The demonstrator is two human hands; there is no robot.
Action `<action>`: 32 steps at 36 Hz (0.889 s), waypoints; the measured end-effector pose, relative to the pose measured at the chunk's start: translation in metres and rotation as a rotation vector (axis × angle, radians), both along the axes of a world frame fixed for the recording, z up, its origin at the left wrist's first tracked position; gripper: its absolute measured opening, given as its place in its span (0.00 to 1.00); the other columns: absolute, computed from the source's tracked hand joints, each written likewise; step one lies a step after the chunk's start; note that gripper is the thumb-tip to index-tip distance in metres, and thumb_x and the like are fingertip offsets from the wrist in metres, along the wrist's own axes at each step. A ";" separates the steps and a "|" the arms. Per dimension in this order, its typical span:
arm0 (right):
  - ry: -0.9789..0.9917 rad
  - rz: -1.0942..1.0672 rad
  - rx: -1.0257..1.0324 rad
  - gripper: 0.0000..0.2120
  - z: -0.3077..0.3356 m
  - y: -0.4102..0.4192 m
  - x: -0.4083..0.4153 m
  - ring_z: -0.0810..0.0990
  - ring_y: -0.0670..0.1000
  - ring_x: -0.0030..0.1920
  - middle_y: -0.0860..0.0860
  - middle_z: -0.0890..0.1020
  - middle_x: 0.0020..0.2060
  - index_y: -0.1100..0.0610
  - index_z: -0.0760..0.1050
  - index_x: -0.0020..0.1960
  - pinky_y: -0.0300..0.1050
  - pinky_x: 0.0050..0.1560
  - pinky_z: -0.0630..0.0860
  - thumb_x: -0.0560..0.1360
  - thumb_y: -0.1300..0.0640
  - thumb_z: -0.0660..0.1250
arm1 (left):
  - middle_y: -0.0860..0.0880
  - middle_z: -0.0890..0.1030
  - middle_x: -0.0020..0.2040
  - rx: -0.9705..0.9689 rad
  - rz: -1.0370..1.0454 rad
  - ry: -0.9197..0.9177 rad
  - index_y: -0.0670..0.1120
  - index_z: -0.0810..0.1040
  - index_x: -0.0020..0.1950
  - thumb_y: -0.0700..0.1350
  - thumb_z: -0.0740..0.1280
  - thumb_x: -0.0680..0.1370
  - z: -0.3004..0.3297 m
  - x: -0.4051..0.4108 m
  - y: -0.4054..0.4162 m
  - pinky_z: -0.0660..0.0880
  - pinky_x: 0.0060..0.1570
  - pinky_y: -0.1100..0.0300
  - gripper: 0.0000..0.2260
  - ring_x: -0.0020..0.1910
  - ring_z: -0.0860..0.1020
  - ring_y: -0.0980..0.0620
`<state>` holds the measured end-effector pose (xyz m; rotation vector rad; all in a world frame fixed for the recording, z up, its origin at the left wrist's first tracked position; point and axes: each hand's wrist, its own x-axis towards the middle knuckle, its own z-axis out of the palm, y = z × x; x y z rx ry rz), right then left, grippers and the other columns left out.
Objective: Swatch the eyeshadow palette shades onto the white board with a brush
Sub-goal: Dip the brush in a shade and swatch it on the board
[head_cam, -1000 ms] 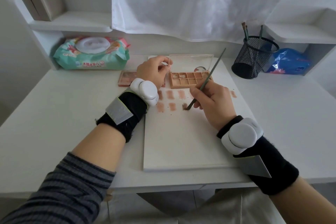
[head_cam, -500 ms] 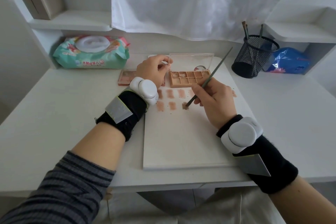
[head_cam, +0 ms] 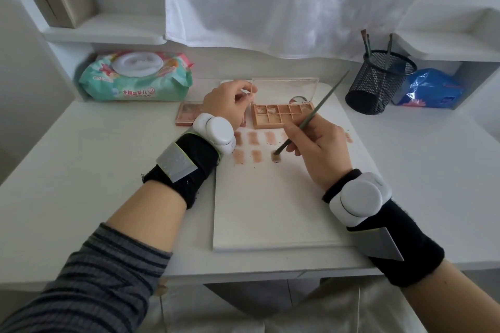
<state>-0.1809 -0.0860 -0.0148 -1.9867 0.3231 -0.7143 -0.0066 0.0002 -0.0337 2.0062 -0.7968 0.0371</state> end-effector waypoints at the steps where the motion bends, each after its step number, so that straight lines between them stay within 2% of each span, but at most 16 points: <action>1: -0.008 -0.001 0.009 0.09 0.000 0.000 0.000 0.78 0.45 0.30 0.47 0.77 0.28 0.49 0.73 0.38 0.43 0.36 0.75 0.76 0.59 0.65 | 0.47 0.84 0.40 0.001 0.001 -0.002 0.53 0.79 0.49 0.45 0.63 0.77 0.000 0.000 0.000 0.79 0.40 0.49 0.06 0.30 0.79 0.51; 5: 0.039 0.030 -0.014 0.10 0.000 0.002 0.000 0.76 0.41 0.29 0.47 0.78 0.29 0.49 0.71 0.38 0.38 0.36 0.74 0.76 0.59 0.65 | 0.49 0.84 0.43 -0.004 0.002 0.023 0.53 0.79 0.49 0.46 0.64 0.77 -0.001 0.000 0.000 0.79 0.42 0.46 0.06 0.36 0.80 0.48; 10: 0.053 0.046 -0.003 0.11 0.001 0.001 -0.001 0.76 0.42 0.27 0.49 0.76 0.27 0.52 0.72 0.36 0.37 0.34 0.71 0.76 0.61 0.65 | 0.49 0.84 0.43 -0.002 -0.002 0.030 0.53 0.79 0.49 0.46 0.64 0.77 -0.001 0.001 0.001 0.79 0.42 0.45 0.06 0.39 0.81 0.47; 12: 0.033 0.027 -0.006 0.10 0.001 0.001 -0.001 0.76 0.42 0.27 0.49 0.76 0.27 0.51 0.72 0.37 0.39 0.34 0.73 0.76 0.60 0.65 | 0.49 0.84 0.43 -0.005 -0.002 0.029 0.54 0.79 0.49 0.46 0.64 0.77 0.000 0.001 0.001 0.79 0.41 0.45 0.06 0.38 0.81 0.48; 15: 0.010 -0.018 0.005 0.09 0.000 0.000 0.000 0.78 0.47 0.31 0.49 0.78 0.28 0.50 0.73 0.38 0.49 0.38 0.76 0.76 0.58 0.65 | 0.49 0.84 0.41 -0.004 -0.004 0.035 0.54 0.79 0.49 0.46 0.64 0.77 -0.001 0.001 0.001 0.79 0.41 0.46 0.06 0.35 0.81 0.48; 17: 0.027 -0.027 -0.004 0.08 0.000 -0.001 0.001 0.79 0.48 0.32 0.50 0.78 0.29 0.49 0.73 0.39 0.51 0.40 0.77 0.76 0.57 0.65 | 0.49 0.84 0.42 -0.003 -0.004 0.039 0.54 0.79 0.50 0.46 0.64 0.77 0.000 0.001 0.001 0.80 0.41 0.46 0.06 0.35 0.81 0.48; 20: 0.059 -0.012 -0.023 0.10 0.000 -0.001 0.001 0.76 0.43 0.28 0.48 0.77 0.28 0.50 0.72 0.37 0.47 0.38 0.76 0.76 0.59 0.64 | 0.49 0.84 0.42 0.002 -0.006 0.039 0.54 0.79 0.49 0.46 0.63 0.77 0.000 0.000 0.001 0.80 0.41 0.46 0.06 0.35 0.81 0.48; 23: 0.058 0.000 -0.014 0.11 0.001 0.000 0.000 0.75 0.42 0.27 0.49 0.76 0.27 0.51 0.71 0.36 0.43 0.35 0.73 0.76 0.60 0.64 | 0.49 0.84 0.42 0.003 -0.009 0.032 0.54 0.79 0.49 0.46 0.63 0.77 0.000 0.000 0.001 0.80 0.41 0.46 0.06 0.35 0.81 0.48; 28: 0.009 -0.023 0.007 0.09 0.001 -0.001 0.000 0.76 0.43 0.29 0.47 0.76 0.28 0.50 0.73 0.38 0.45 0.38 0.75 0.76 0.59 0.64 | 0.50 0.84 0.44 0.004 0.006 0.015 0.53 0.80 0.50 0.46 0.64 0.77 0.000 0.001 0.001 0.79 0.42 0.46 0.06 0.35 0.79 0.49; 32: 0.049 -0.029 -0.031 0.09 0.000 -0.001 0.002 0.76 0.43 0.30 0.48 0.77 0.28 0.49 0.72 0.38 0.47 0.39 0.76 0.76 0.58 0.64 | 0.49 0.84 0.42 0.006 0.008 0.012 0.53 0.79 0.49 0.46 0.64 0.77 0.000 0.001 0.001 0.79 0.42 0.48 0.06 0.34 0.79 0.50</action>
